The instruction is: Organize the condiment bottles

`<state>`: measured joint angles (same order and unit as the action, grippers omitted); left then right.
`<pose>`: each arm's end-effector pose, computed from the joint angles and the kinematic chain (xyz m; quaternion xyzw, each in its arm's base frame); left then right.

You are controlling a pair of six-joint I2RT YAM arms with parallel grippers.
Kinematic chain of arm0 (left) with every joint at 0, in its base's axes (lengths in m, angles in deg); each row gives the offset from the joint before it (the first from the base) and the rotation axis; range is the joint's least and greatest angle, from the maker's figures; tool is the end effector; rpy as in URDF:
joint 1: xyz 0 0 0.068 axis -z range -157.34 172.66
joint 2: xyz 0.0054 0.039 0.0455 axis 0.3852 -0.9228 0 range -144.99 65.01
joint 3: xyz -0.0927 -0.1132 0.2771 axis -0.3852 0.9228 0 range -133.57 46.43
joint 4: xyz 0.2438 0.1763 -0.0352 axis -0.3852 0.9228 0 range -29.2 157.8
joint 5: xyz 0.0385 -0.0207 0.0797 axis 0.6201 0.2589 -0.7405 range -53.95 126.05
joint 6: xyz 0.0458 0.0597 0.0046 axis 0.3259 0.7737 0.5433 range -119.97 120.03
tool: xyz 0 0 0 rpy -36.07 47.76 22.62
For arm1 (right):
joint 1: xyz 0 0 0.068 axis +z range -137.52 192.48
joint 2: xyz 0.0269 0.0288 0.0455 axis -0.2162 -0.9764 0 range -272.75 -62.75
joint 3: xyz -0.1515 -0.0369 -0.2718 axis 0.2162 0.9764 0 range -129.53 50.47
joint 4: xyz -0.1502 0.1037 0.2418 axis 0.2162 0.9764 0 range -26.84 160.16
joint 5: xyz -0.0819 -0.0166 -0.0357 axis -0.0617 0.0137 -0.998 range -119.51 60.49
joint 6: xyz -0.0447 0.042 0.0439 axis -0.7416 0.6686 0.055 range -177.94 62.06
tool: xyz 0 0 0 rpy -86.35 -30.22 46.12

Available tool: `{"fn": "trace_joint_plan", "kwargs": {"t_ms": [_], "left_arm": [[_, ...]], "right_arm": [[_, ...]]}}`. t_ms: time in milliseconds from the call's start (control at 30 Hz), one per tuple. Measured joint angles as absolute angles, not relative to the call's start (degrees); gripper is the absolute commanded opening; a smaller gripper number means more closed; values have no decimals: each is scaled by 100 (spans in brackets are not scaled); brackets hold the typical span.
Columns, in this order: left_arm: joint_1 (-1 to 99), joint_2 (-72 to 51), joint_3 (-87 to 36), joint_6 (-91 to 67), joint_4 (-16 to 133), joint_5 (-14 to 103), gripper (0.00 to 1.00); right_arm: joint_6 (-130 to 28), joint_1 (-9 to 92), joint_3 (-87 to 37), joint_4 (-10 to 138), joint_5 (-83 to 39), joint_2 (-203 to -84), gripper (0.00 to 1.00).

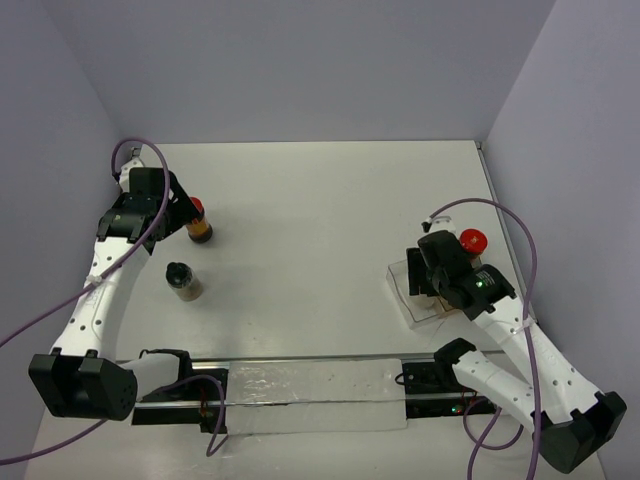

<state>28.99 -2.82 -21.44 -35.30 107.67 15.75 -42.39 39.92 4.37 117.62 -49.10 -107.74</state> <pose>0.2856 -0.0095 0.3594 -0.2919 0.8699 0.0243 0.3967 0.1619 0.0600 0.2878 -0.0436 0.9360 -0.0368 0.3474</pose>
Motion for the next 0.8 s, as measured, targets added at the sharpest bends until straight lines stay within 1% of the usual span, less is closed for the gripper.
{"fn": "trace_joint_plan", "kwargs": {"t_ms": [333,533,733,767,800], "left_arm": [[2899,-320,-2144,-3528,10763,1575,100],[2899,-321,-2144,-3526,10760,1575,100],[2899,-331,-2144,-3524,10729,1575,99],[2899,-337,-2144,-3522,10728,1575,99],[2899,-345,-2144,-3517,10728,1575,99]], "right_arm": [[-4241,3992,629,11968,-4625,-10666,30],[-4240,3992,685,11971,-4513,-10720,34],[-4241,3992,957,11879,-4472,-10848,41],[-4241,3992,976,11879,-4471,-10871,47],[-4241,3992,976,11877,-4473,-10901,47]]}}
